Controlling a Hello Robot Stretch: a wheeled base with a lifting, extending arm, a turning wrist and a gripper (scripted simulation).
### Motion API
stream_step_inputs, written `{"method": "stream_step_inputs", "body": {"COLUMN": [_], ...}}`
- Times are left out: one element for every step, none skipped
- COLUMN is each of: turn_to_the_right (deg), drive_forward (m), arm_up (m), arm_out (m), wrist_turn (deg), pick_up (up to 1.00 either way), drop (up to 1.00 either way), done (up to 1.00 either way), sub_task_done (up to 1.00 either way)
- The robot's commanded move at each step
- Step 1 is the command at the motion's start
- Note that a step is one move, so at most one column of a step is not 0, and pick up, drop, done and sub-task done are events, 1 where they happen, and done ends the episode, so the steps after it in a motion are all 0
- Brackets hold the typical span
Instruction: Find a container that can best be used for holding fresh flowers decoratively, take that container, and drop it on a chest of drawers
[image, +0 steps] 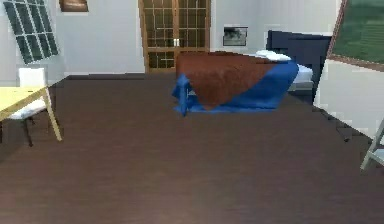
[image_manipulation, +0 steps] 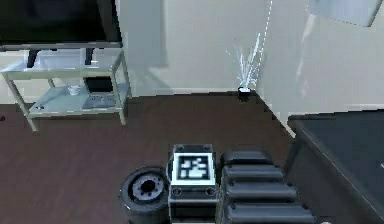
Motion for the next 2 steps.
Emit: {"method": "stream_step_inputs", "body": {"turn_to_the_right": [45.0, 45.0], "drive_forward": [0.0, 0.0], "arm_up": [0.0, 0.0], "arm_out": [0.0, 0.0], "wrist_turn": [0.0, 0.0], "pick_up": [0.0, 0.0], "drop": [0.0, 0.0], "done": [0.0, 0.0], "sub_task_done": [0.0, 0.0]}}
